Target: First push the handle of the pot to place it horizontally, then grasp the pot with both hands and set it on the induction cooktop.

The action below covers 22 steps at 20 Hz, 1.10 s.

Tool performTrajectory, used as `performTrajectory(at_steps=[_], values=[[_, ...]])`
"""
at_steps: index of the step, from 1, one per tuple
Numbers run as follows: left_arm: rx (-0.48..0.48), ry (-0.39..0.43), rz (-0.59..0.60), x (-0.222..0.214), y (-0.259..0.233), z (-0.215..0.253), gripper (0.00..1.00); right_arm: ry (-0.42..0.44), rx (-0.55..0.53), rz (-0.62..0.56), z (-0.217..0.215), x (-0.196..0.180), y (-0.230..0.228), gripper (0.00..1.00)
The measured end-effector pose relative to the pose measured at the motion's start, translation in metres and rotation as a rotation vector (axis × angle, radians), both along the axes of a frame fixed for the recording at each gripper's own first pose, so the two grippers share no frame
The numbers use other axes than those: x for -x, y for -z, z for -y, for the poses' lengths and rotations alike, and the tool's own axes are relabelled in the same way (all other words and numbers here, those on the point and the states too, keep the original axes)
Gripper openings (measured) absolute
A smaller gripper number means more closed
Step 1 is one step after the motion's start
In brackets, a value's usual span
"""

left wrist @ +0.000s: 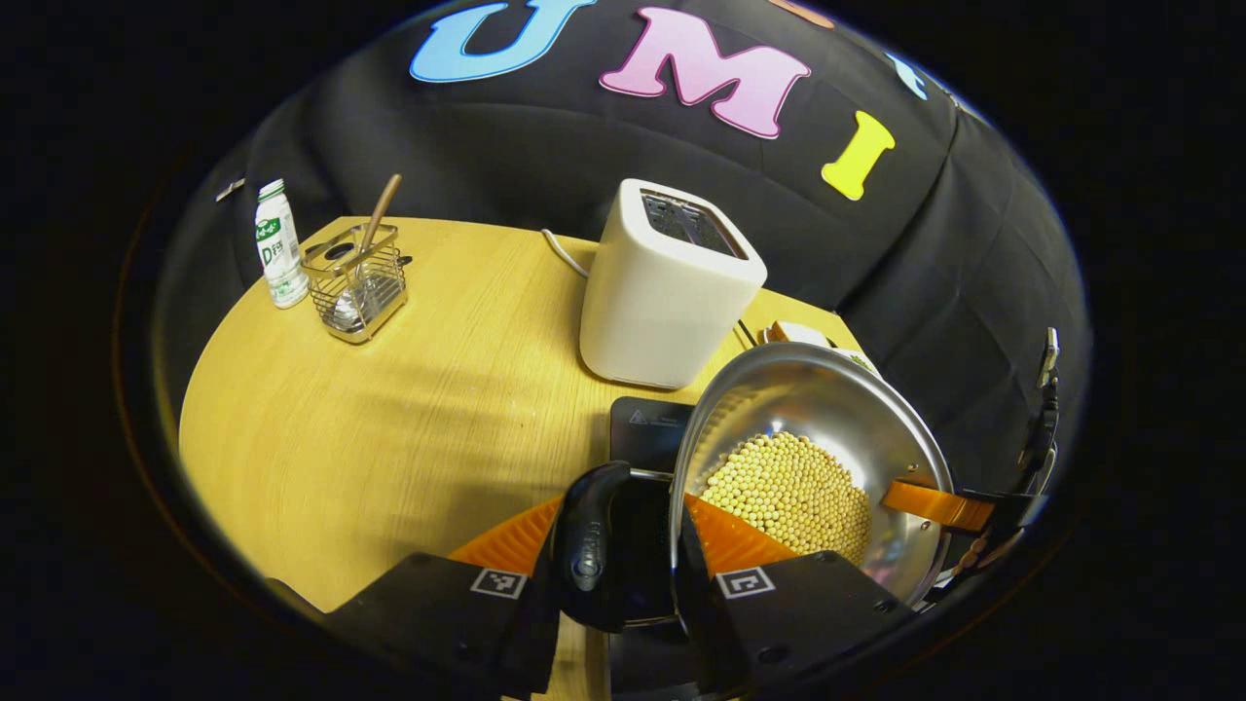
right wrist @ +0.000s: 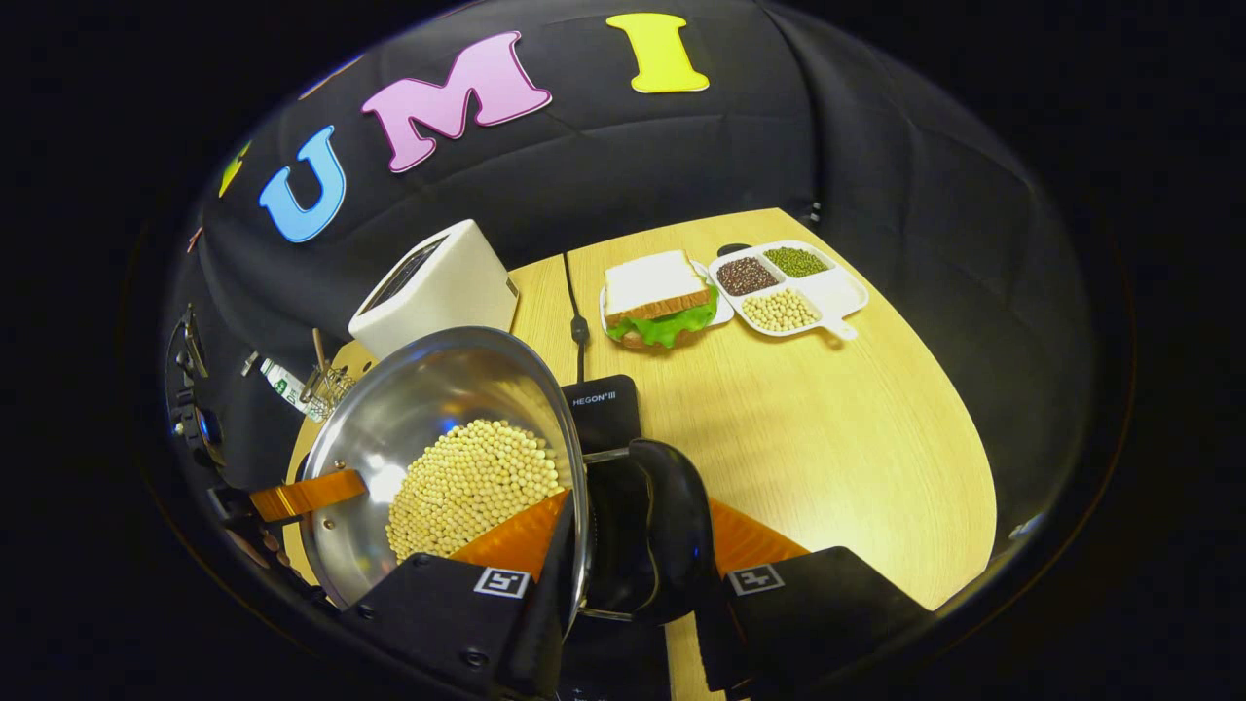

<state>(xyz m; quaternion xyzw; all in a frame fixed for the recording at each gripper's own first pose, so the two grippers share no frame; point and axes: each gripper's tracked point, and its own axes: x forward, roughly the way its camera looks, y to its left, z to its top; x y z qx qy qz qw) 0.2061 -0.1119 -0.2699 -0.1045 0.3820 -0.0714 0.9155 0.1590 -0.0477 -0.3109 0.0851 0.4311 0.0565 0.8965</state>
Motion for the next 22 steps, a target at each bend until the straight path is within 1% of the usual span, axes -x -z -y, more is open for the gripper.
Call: performTrajectory(at_steps=[3,5,11,12,15,20,21,22], values=[[-0.007,-0.001,-0.007,-0.002,0.005,0.001,0.56,0.006,-0.002,-0.010,0.002,-0.002,0.007,0.58],[-0.020,0.005,0.014,-0.006,0.004,0.003,0.56,0.017,-0.010,-0.010,0.004,-0.003,0.009,0.58],[-0.009,-0.005,0.005,-0.004,0.007,0.004,0.55,0.005,-0.026,0.007,0.002,-0.007,0.009,0.59],[-0.006,-0.008,0.006,-0.004,0.006,0.004,0.58,0.002,-0.029,0.007,0.002,-0.006,0.008,0.59],[-0.006,-0.011,0.000,-0.003,0.006,0.004,0.58,0.003,-0.035,0.006,0.003,-0.008,0.008,0.59],[-0.001,-0.040,-0.020,0.003,0.007,0.004,0.58,0.029,-0.032,0.008,0.006,-0.007,0.007,0.60],[-0.005,-0.041,-0.025,0.006,0.006,0.005,0.60,0.033,-0.027,0.011,0.007,-0.005,0.005,0.57],[-0.012,-0.040,-0.026,0.007,0.004,0.006,0.61,0.034,-0.029,0.013,0.007,-0.005,0.003,0.69]])
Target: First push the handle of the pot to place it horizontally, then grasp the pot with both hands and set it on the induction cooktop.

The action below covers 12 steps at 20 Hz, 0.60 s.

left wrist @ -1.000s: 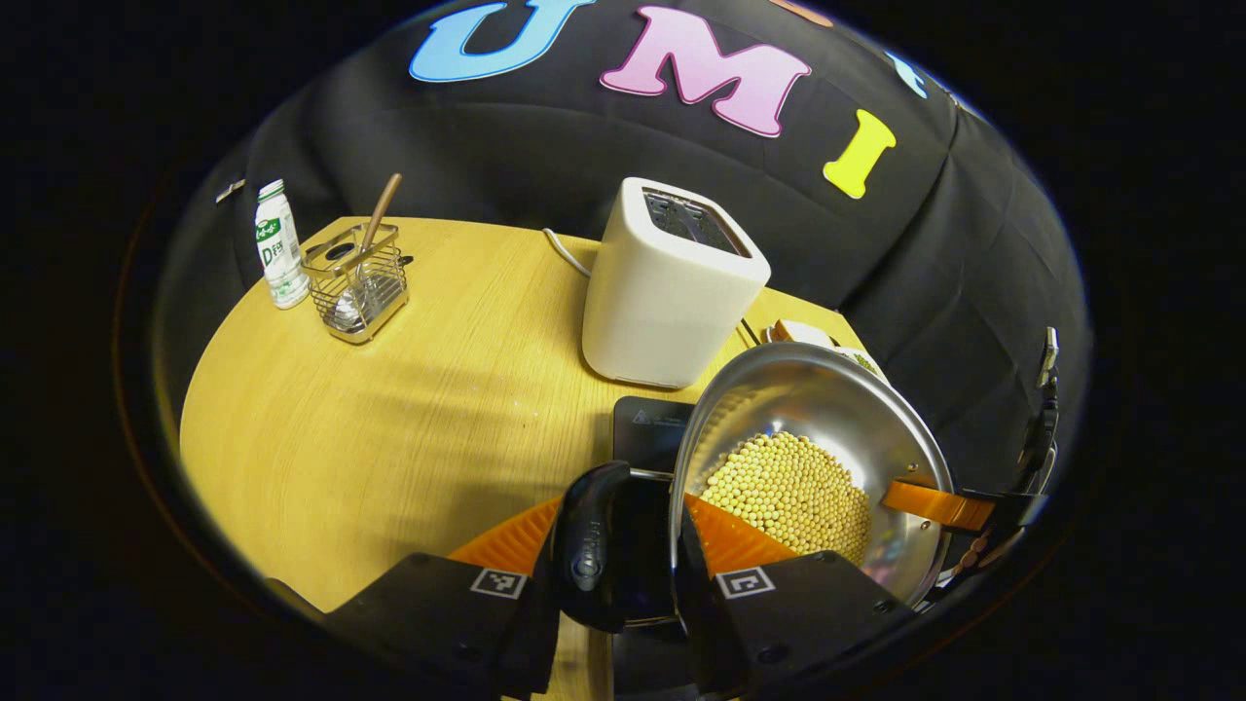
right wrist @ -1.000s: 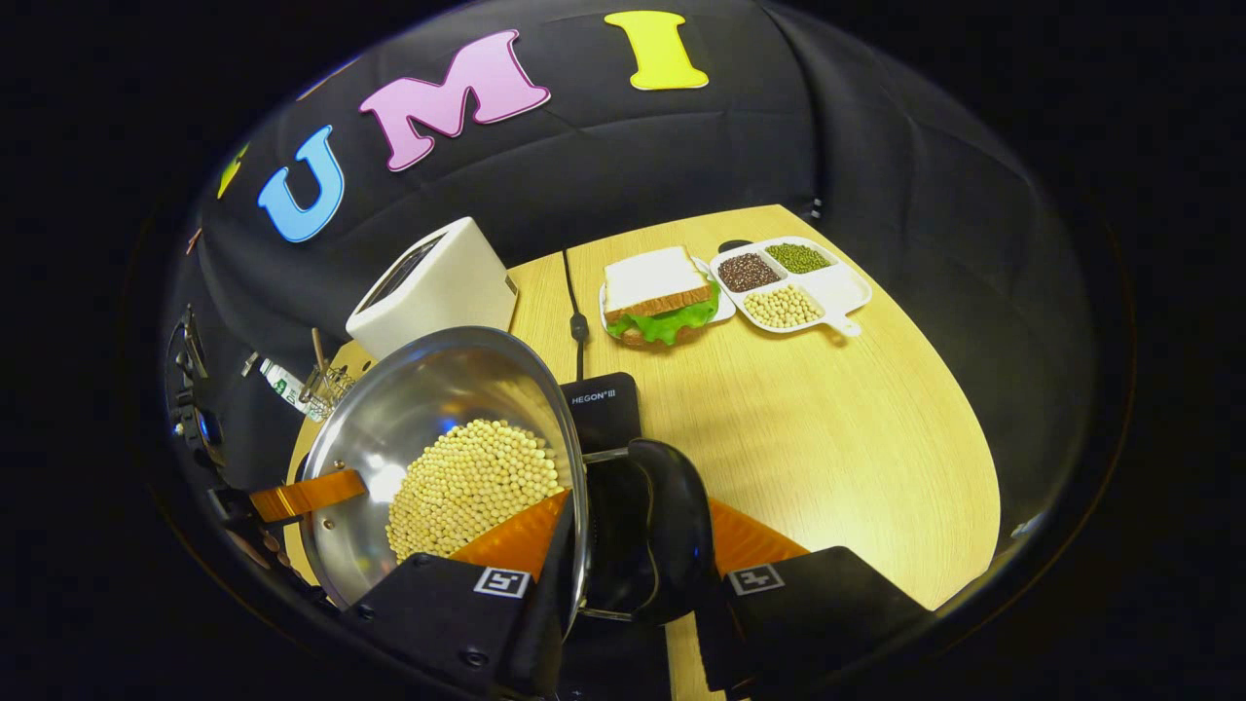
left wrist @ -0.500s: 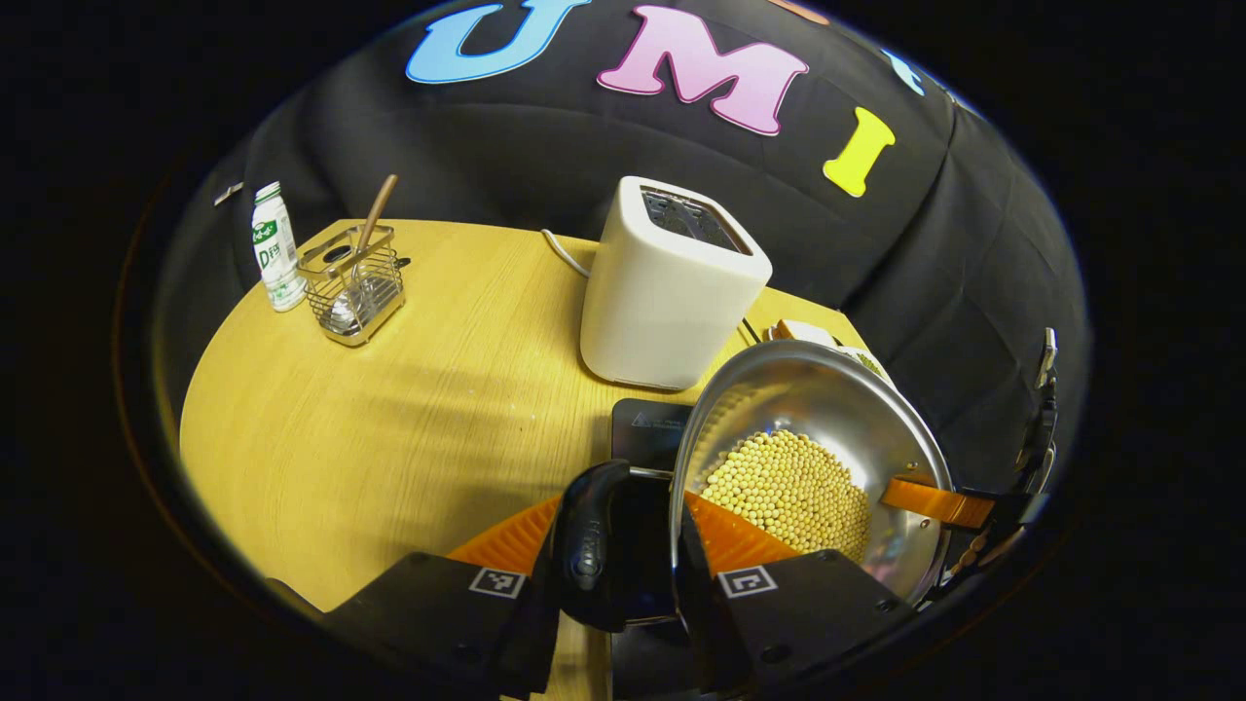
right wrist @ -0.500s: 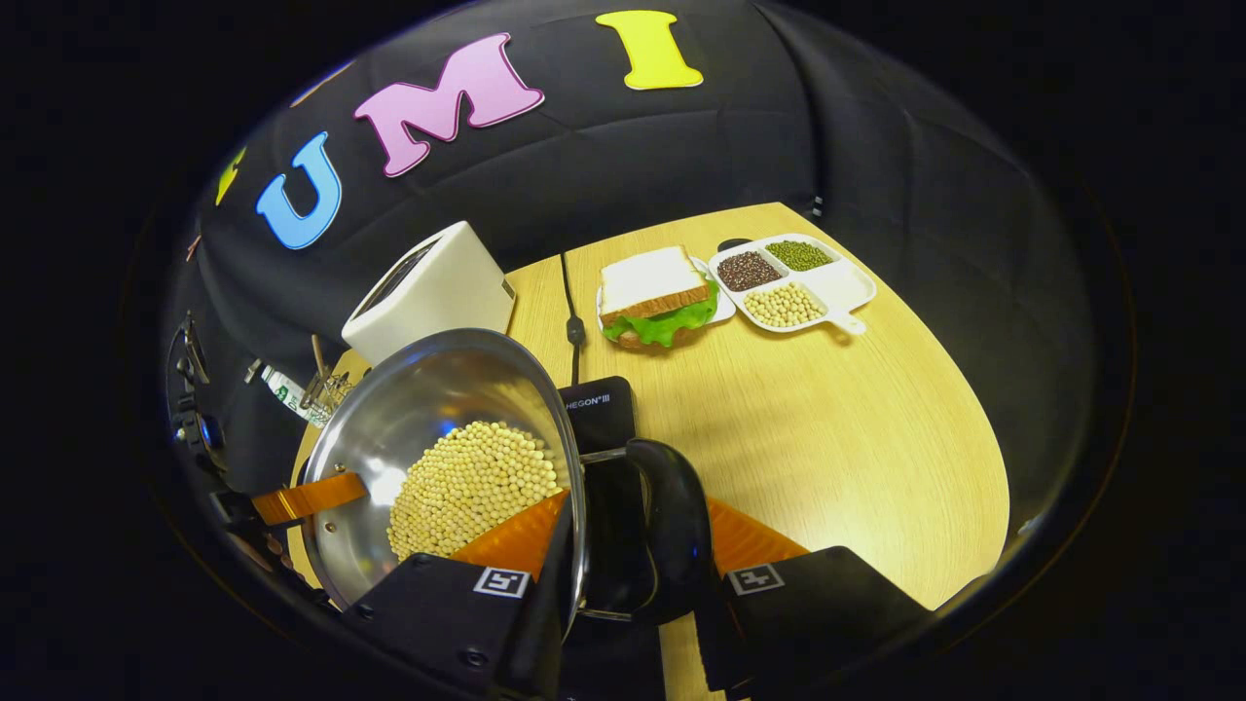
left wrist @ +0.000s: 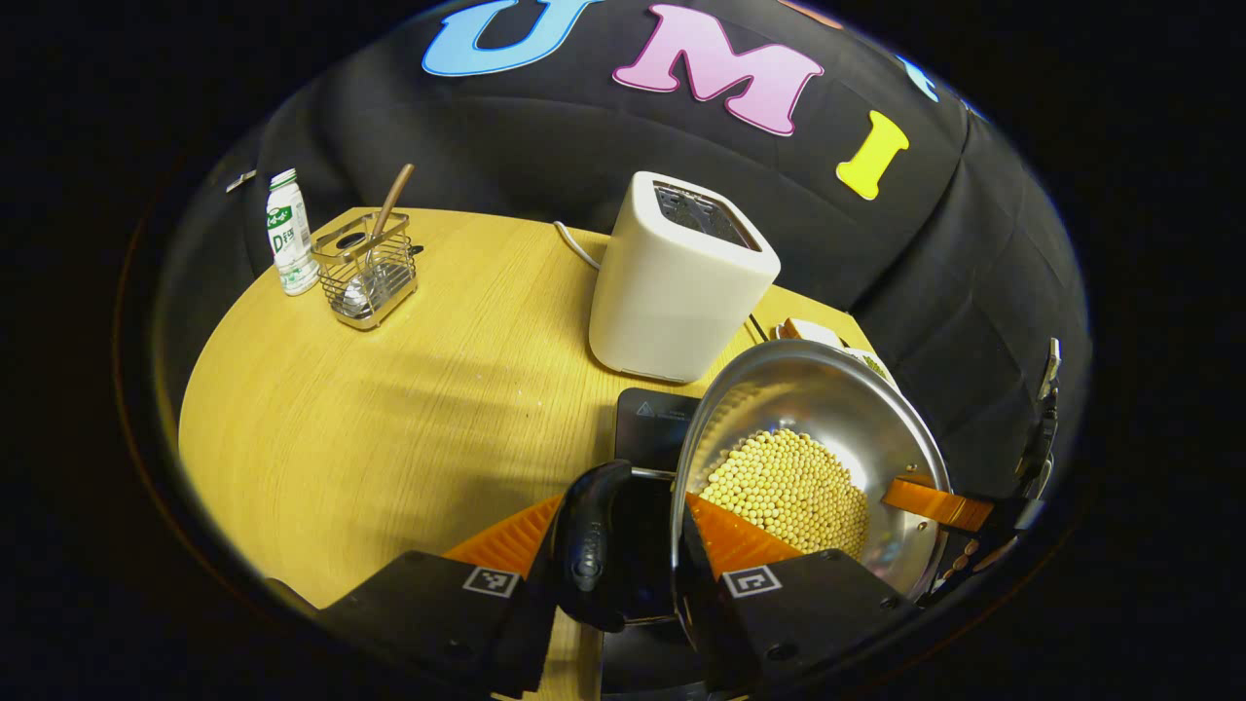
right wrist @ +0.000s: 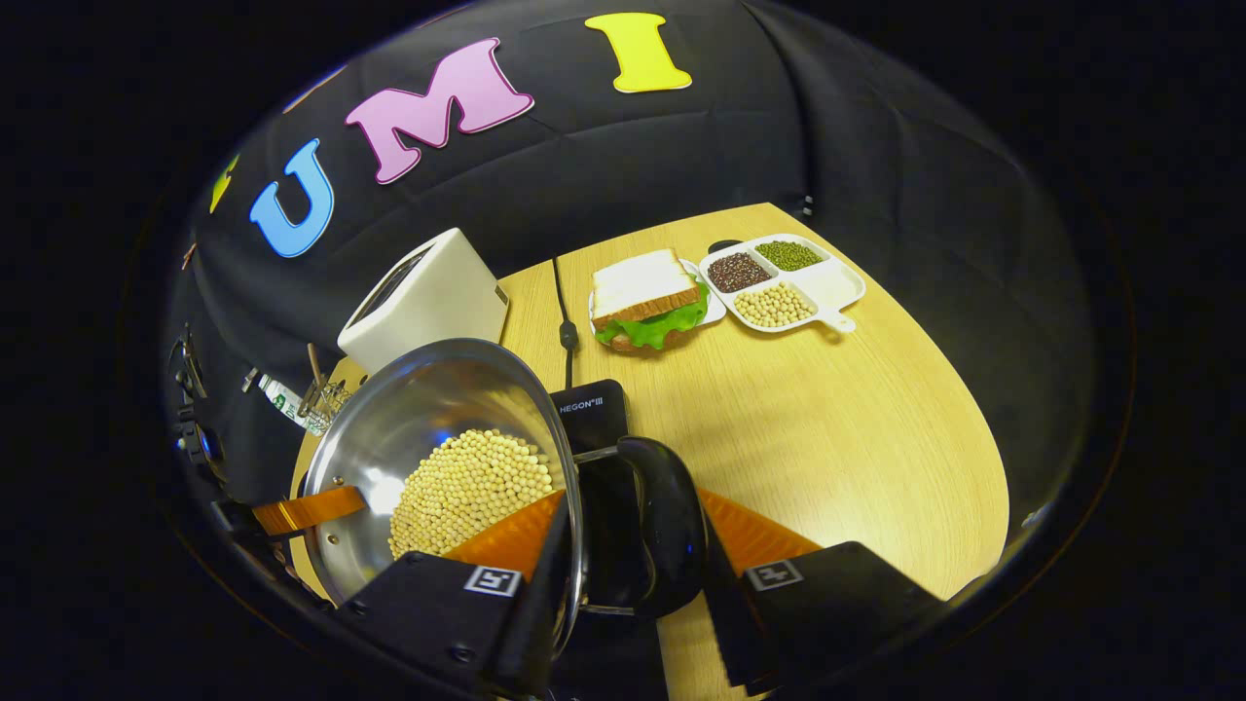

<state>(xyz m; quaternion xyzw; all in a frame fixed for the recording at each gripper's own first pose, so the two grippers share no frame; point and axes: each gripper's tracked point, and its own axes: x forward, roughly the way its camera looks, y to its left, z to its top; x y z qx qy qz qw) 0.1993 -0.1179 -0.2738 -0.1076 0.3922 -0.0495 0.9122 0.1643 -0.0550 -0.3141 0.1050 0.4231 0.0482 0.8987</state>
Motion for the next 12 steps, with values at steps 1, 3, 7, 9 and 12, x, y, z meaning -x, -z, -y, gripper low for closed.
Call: performTrajectory(at_steps=[1,3,7,9,12], values=[[-0.012,-0.007,0.010,0.001,-0.005,-0.002,0.62,0.001,-0.004,-0.002,0.001,0.001,-0.001,0.82],[-0.027,-0.029,0.037,0.000,-0.019,-0.005,0.82,0.010,0.006,0.011,0.006,0.005,-0.008,0.82],[-0.043,-0.064,0.055,0.024,-0.035,-0.004,0.95,0.029,0.041,0.082,0.017,0.015,-0.037,0.99],[-0.064,-0.061,0.117,0.031,-0.058,-0.001,0.96,0.026,0.069,0.135,0.021,0.025,-0.058,0.99],[-0.087,-0.056,0.190,0.049,-0.097,-0.001,0.96,0.032,0.079,0.183,0.018,0.045,-0.092,0.99]])
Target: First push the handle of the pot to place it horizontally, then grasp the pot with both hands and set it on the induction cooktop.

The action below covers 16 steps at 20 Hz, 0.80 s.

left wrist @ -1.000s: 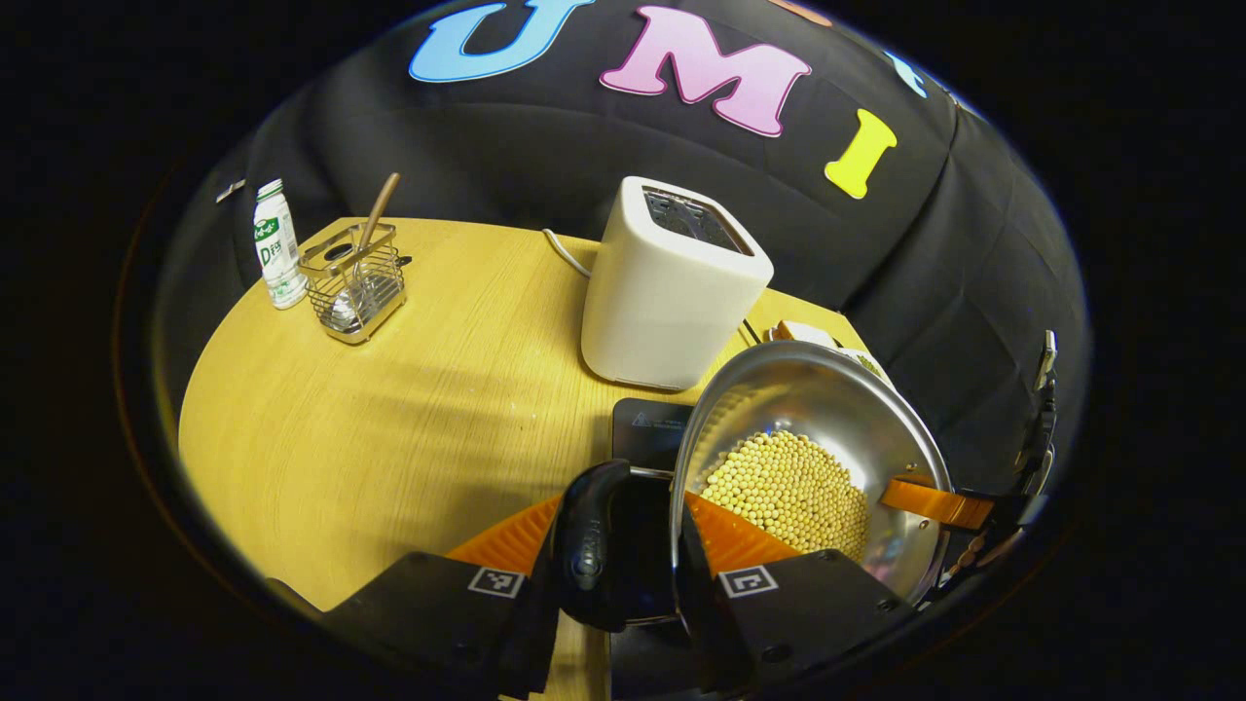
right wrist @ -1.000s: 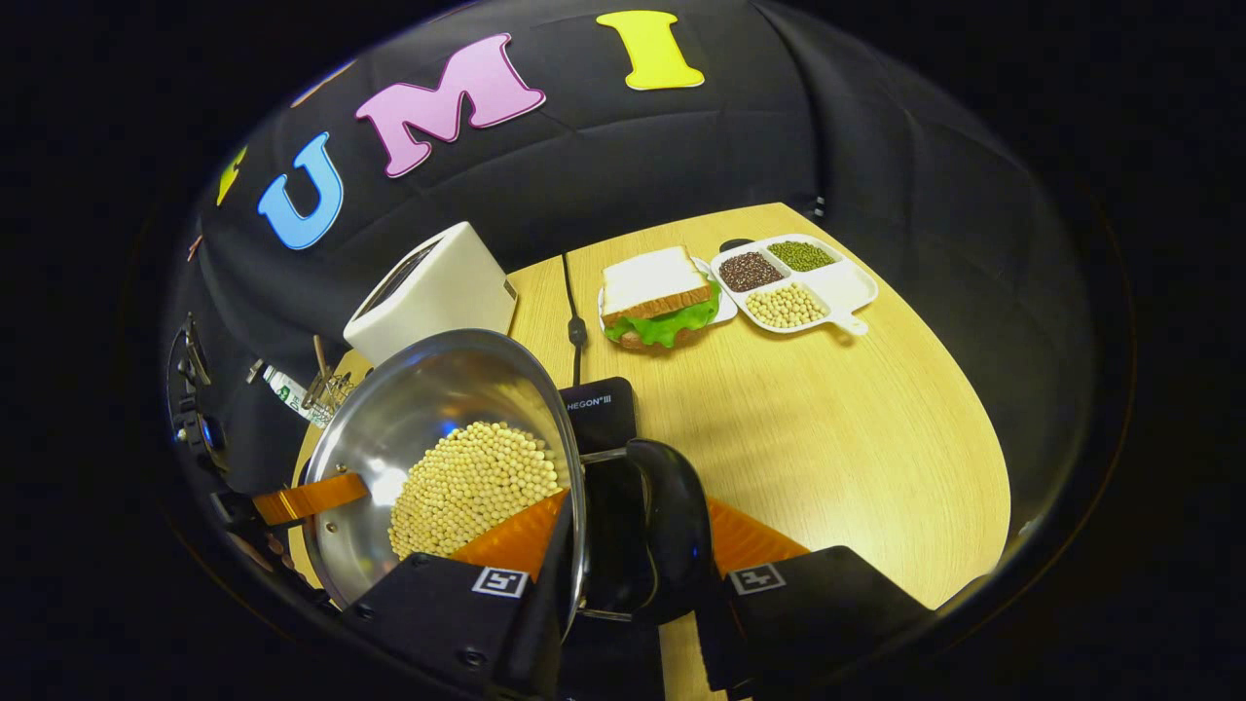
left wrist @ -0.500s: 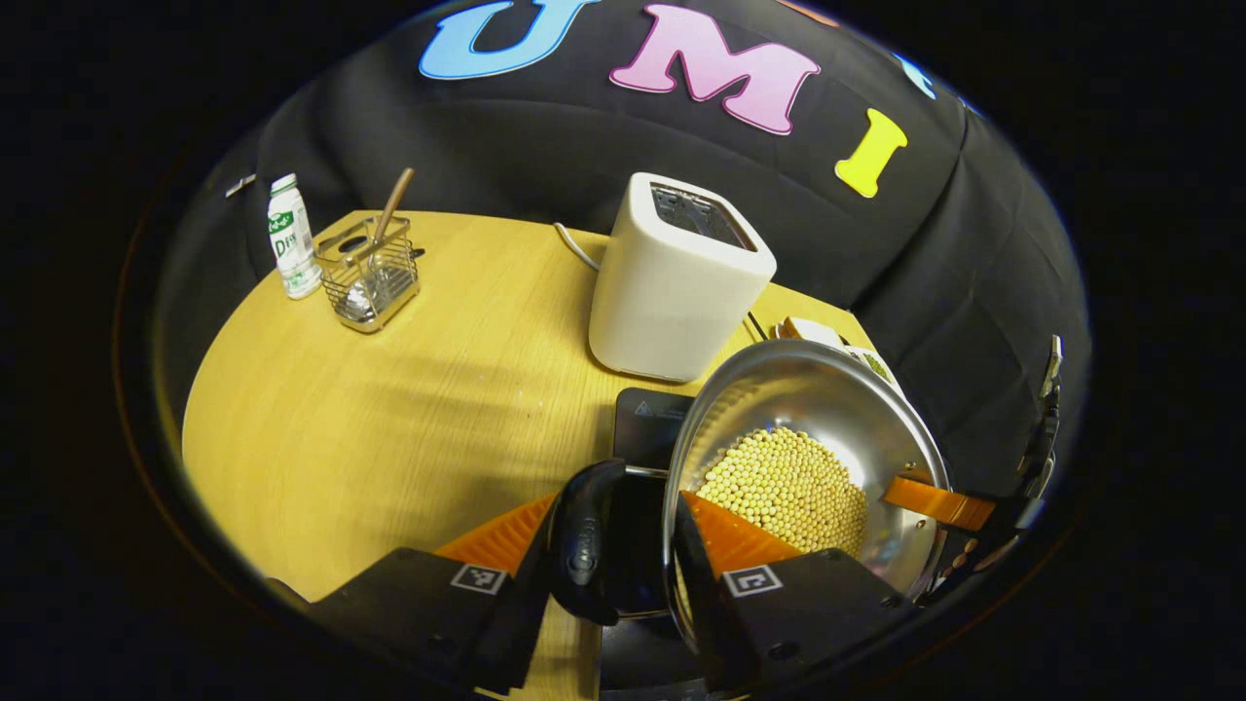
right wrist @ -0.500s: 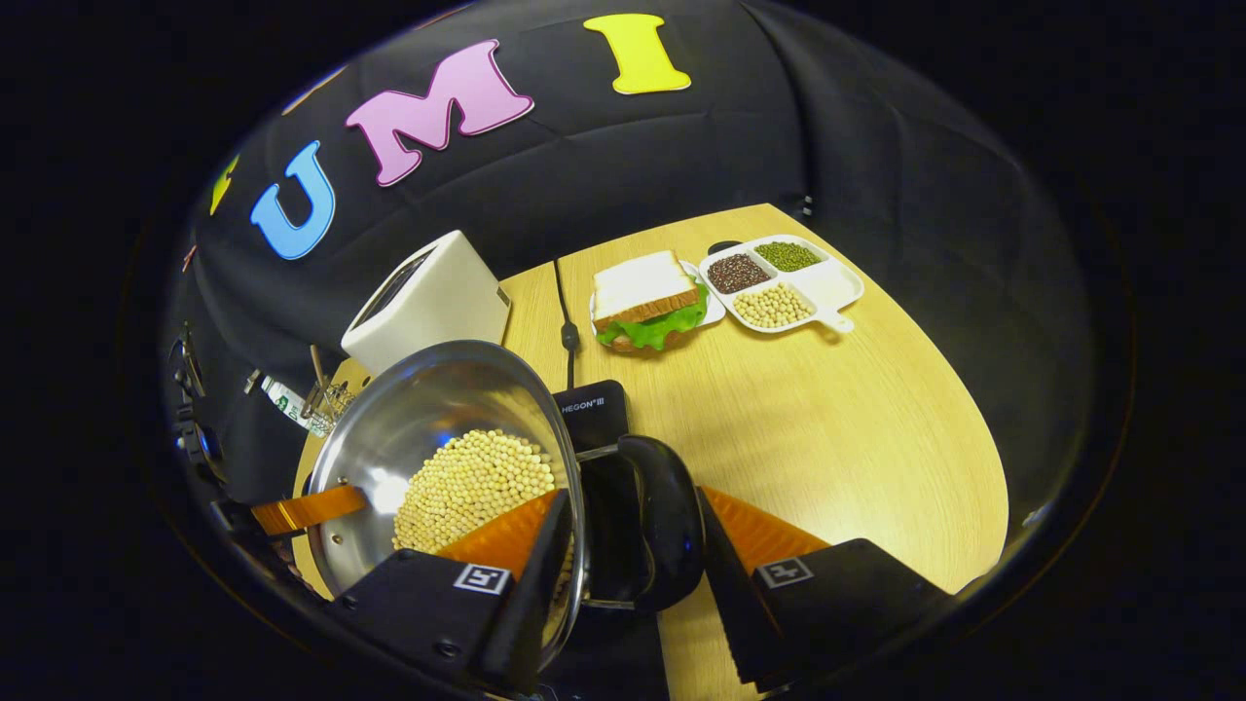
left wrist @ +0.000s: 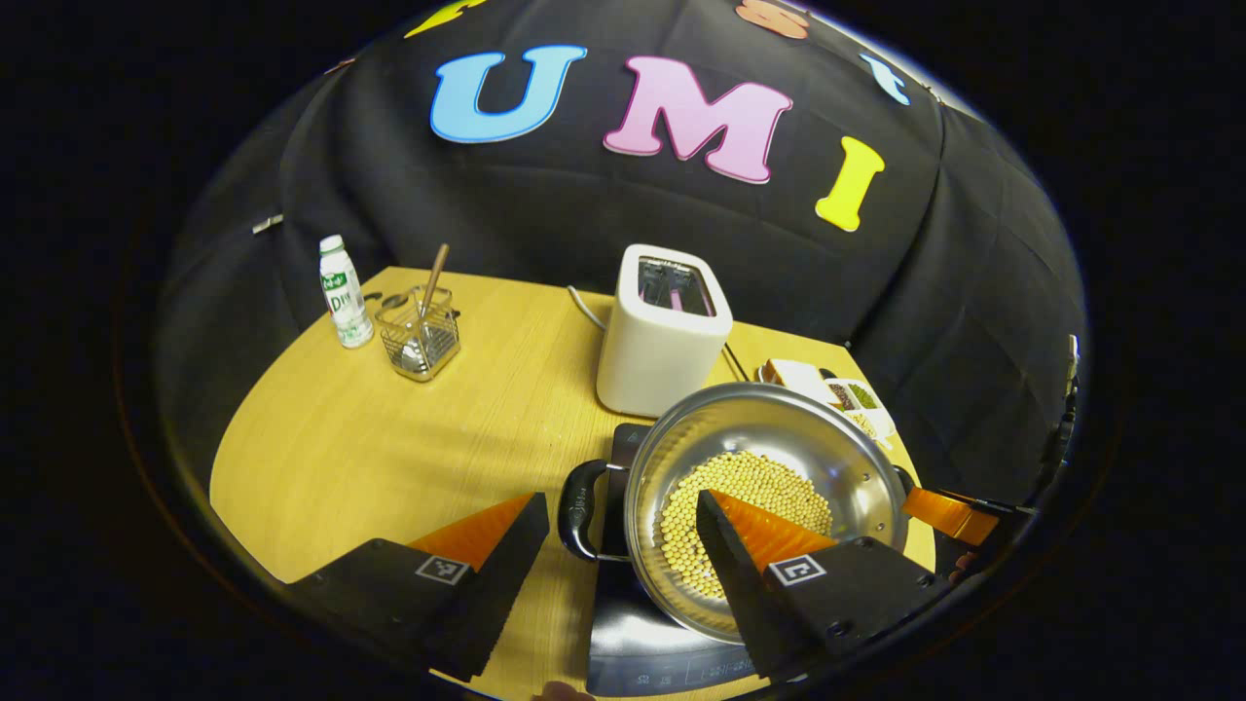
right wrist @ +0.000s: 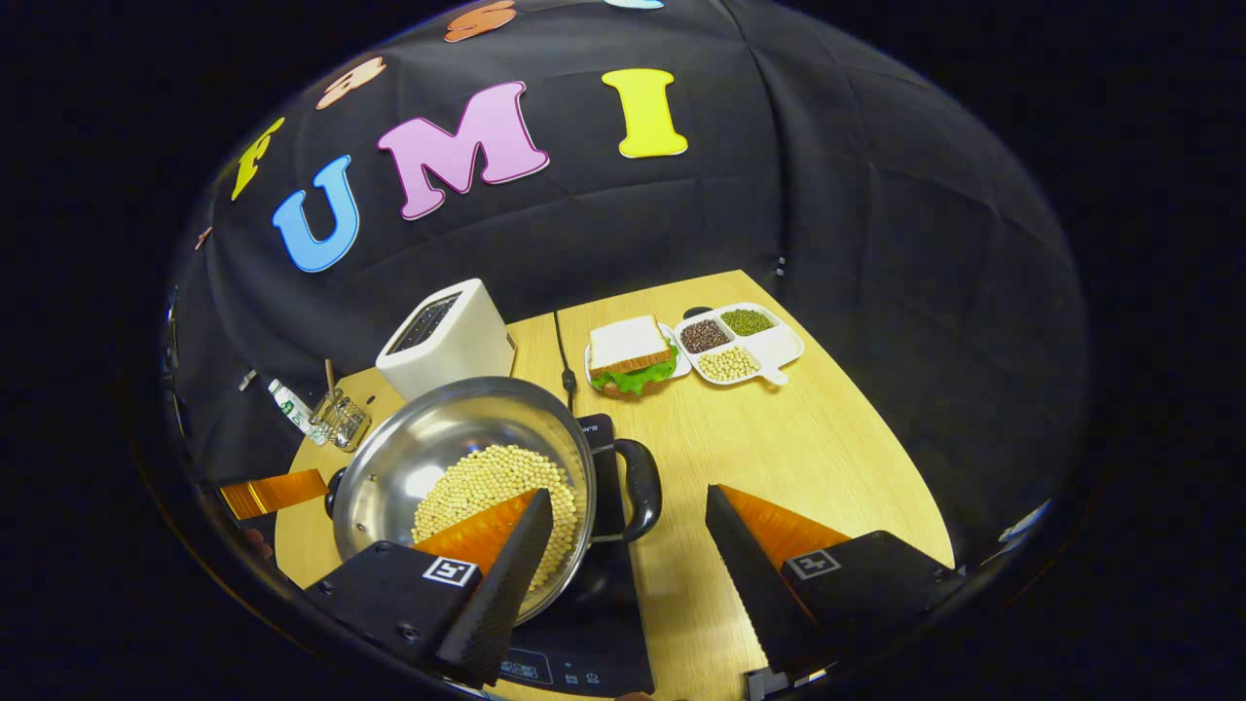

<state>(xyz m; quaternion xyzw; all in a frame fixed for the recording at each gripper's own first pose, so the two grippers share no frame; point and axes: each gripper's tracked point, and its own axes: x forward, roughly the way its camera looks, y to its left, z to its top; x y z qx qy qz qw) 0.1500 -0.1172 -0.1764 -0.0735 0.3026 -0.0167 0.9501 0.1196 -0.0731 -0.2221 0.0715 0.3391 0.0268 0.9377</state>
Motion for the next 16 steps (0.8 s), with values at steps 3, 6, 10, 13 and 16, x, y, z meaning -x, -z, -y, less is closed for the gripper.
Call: performTrajectory(at_steps=[3,6,10,13,16], values=[[-0.012,-0.006,0.095,0.021,-0.045,-0.006,0.96,-0.017,0.021,0.097,-0.007,0.014,-0.046,0.99],[-0.046,-0.064,0.174,0.045,-0.081,-0.021,0.96,-0.029,0.079,0.232,-0.009,0.029,-0.096,0.99],[-0.081,-0.079,0.323,0.083,-0.135,-0.029,0.95,-0.057,0.091,0.448,-0.021,0.057,-0.170,0.98],[-0.148,-0.097,0.446,0.111,-0.167,-0.039,0.95,-0.045,0.065,0.539,-0.027,0.080,-0.199,0.98],[-0.182,-0.091,0.499,0.144,-0.175,-0.041,0.95,-0.036,0.073,0.577,-0.027,0.099,-0.207,0.98]])
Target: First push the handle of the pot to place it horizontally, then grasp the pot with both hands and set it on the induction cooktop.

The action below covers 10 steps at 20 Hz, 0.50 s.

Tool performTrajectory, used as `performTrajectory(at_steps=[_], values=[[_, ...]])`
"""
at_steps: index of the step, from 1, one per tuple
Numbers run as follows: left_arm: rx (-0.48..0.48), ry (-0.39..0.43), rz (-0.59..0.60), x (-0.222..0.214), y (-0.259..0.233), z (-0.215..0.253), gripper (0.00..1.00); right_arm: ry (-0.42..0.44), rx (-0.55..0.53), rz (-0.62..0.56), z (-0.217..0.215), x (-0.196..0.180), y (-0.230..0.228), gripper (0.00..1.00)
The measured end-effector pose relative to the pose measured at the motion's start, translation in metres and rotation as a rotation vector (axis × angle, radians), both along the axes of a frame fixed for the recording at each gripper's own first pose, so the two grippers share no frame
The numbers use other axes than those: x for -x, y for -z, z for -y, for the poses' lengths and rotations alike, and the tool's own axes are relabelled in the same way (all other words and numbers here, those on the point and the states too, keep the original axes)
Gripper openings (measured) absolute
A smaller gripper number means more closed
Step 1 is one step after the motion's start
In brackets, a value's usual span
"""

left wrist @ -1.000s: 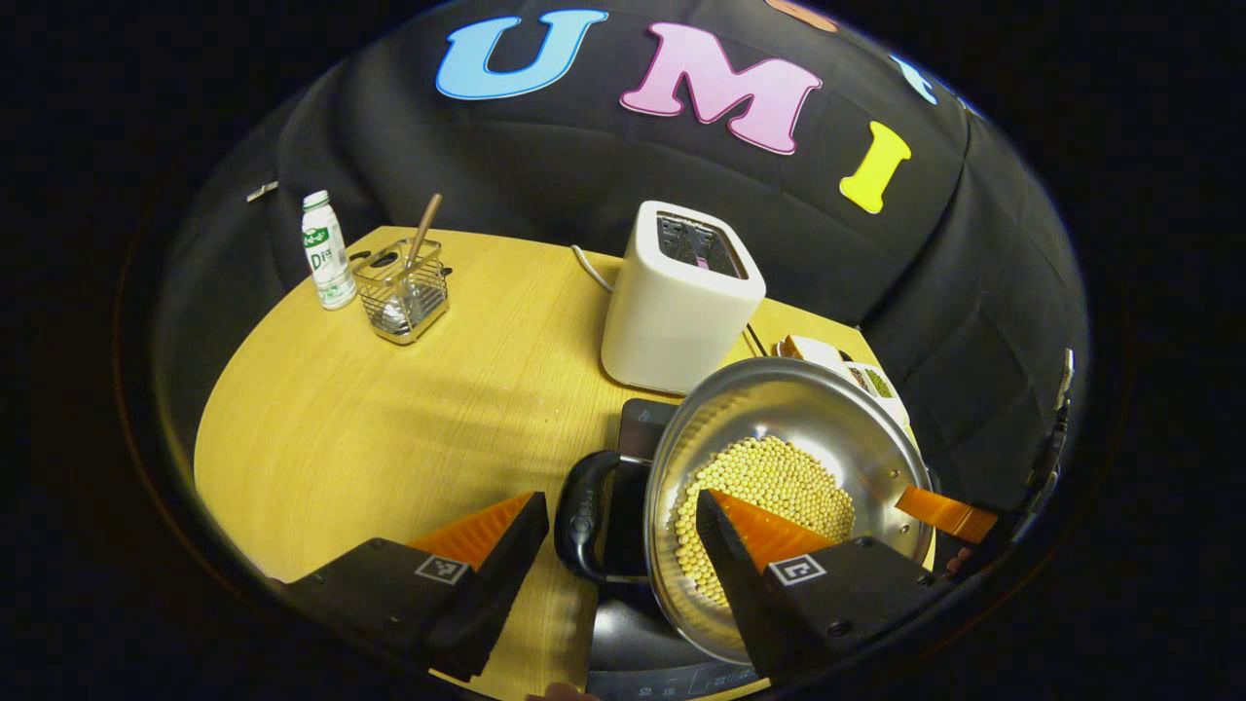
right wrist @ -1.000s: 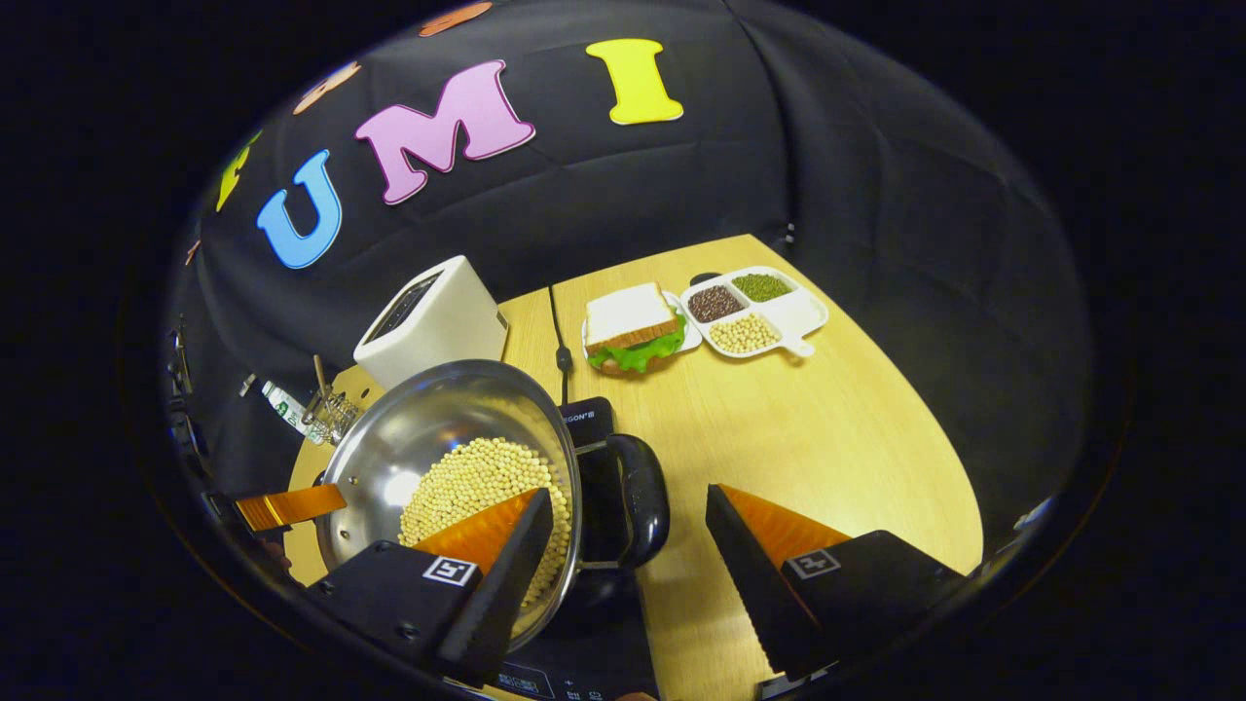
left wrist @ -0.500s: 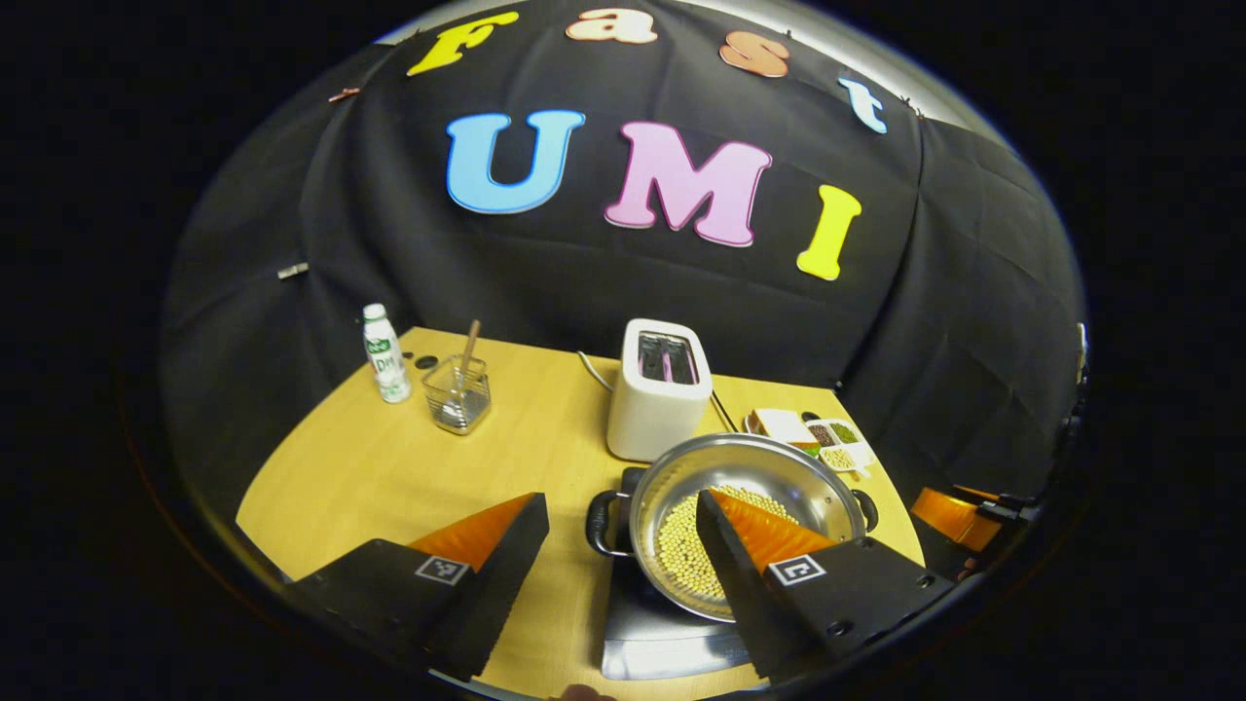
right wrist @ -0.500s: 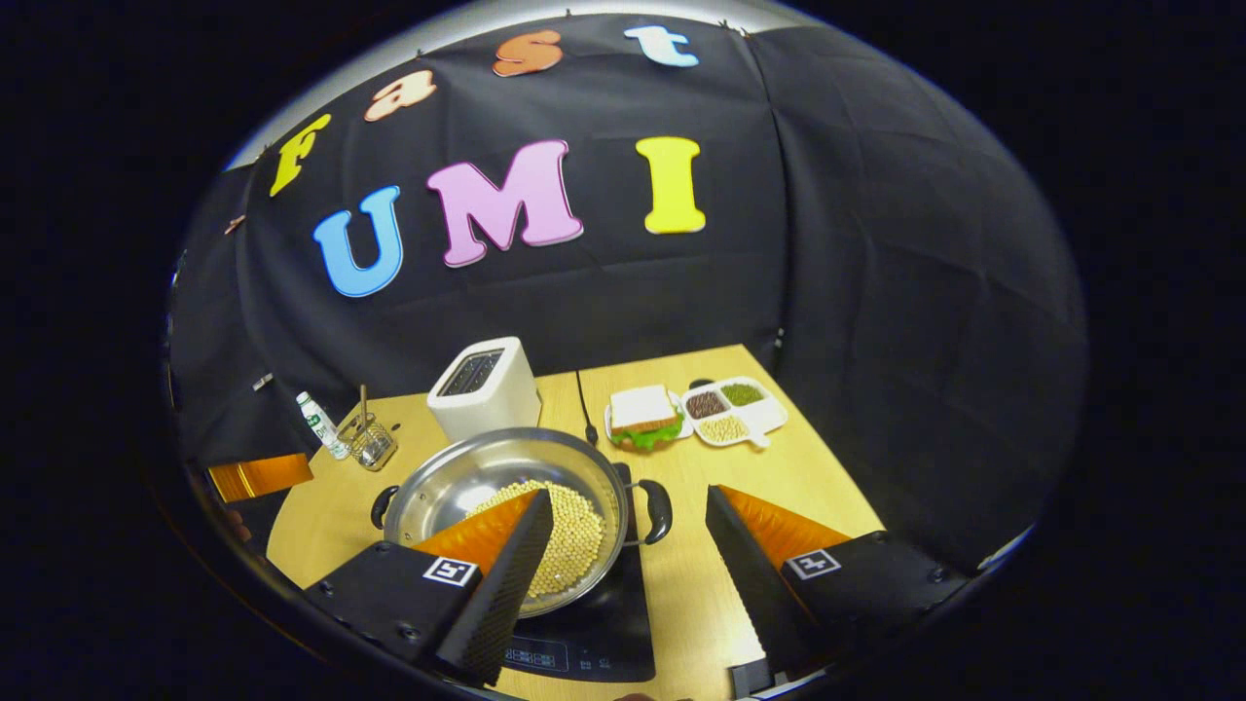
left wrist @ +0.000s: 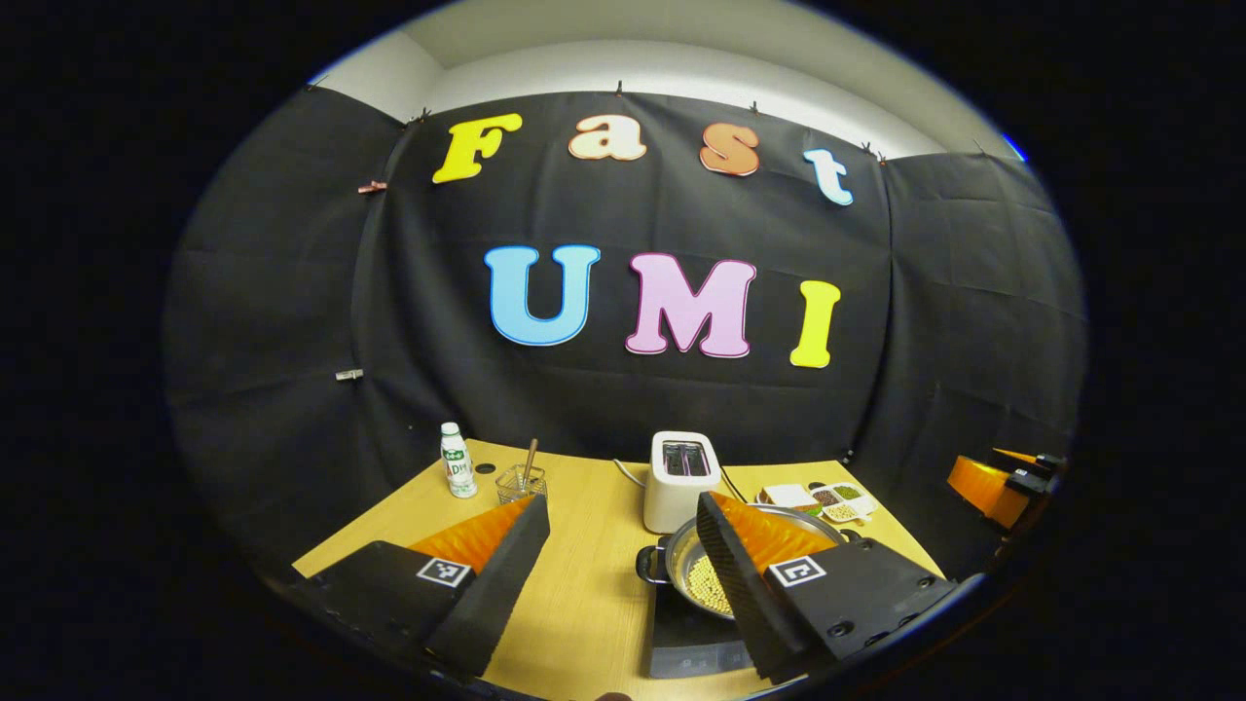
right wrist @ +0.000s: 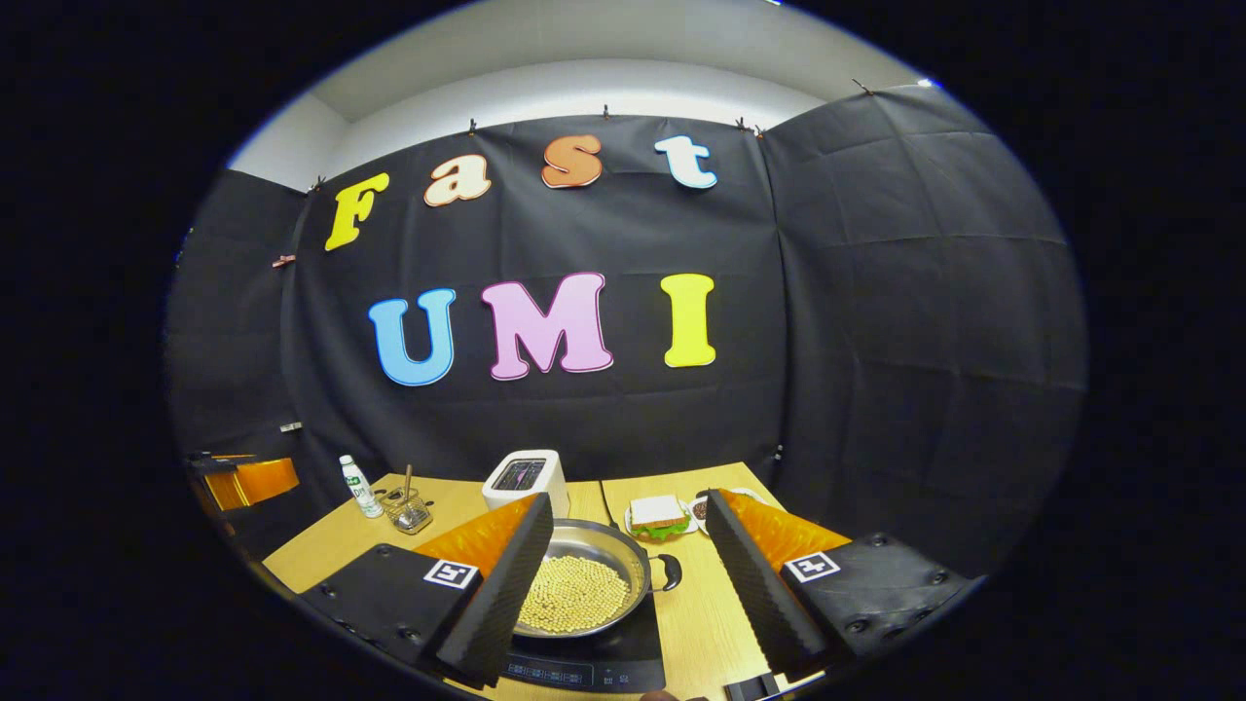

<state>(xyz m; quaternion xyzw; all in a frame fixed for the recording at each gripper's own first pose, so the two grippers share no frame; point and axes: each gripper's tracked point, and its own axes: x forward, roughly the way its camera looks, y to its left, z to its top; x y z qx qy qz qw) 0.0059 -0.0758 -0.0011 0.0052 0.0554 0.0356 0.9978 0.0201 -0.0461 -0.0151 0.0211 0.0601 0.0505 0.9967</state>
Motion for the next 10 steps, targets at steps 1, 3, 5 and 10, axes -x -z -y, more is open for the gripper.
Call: performTrajectory(at_steps=[1,3,5,10], values=[[-0.003,-0.009,0.011,0.011,-0.001,-0.005,0.95,-0.004,0.011,-0.004,0.000,0.007,0.002,0.98],[0.007,-0.021,0.040,0.033,-0.003,-0.012,0.95,-0.018,0.040,0.008,-0.003,0.021,0.002,1.00],[0.020,-0.041,0.069,0.052,-0.004,-0.022,0.95,-0.004,0.052,0.038,0.000,0.031,-0.003,0.98],[0.013,-0.064,0.092,0.086,-0.001,-0.039,0.95,0.005,0.056,0.117,-0.010,0.050,-0.019,0.98]])
